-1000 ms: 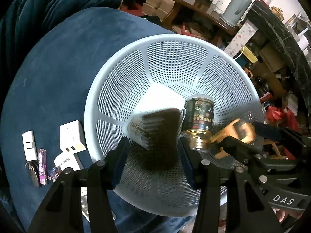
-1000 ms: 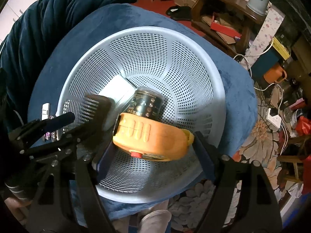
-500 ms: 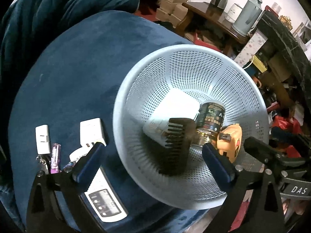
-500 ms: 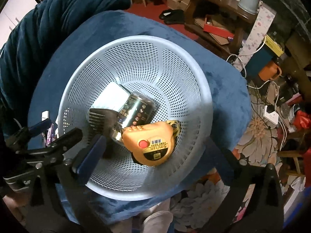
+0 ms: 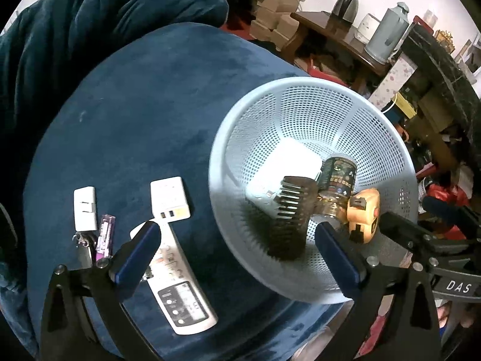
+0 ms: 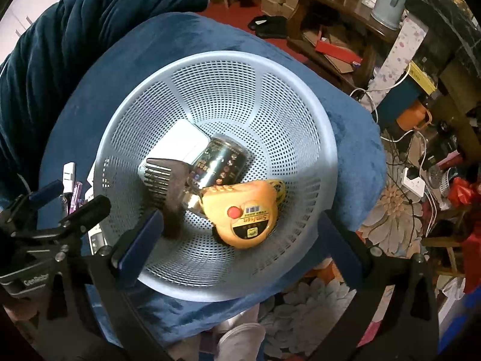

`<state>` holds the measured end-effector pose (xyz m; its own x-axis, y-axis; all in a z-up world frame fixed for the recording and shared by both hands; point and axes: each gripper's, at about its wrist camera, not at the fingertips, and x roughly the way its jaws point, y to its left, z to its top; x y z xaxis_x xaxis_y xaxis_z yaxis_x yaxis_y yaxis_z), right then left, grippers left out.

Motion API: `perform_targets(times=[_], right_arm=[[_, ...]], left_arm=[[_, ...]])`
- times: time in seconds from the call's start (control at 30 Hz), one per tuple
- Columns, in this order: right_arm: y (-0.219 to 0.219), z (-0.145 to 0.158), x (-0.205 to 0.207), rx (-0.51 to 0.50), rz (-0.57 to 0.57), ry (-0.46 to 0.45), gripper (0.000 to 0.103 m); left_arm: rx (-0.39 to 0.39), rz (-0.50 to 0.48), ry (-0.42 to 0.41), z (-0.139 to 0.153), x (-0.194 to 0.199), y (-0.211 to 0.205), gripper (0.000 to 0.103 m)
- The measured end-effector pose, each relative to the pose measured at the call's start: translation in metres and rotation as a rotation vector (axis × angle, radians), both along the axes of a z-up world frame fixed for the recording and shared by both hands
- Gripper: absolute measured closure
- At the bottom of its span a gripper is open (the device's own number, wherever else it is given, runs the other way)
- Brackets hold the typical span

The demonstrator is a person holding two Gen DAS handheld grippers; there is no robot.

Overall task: Organize rigid objects
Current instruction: 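Move both open tools back over the remaining objects on the table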

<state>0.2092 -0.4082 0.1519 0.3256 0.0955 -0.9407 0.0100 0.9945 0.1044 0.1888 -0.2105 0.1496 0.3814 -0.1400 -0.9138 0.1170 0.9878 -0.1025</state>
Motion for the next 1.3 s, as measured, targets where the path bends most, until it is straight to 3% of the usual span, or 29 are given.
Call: perform_targets(times=[1.3], right_arm=[[0.124,0.005,-0.003,-0.033,0.221,0.006,0.000]], left_arm=[[0.002,0.216,0.027,-0.007,-0.037,0.132,0.001]])
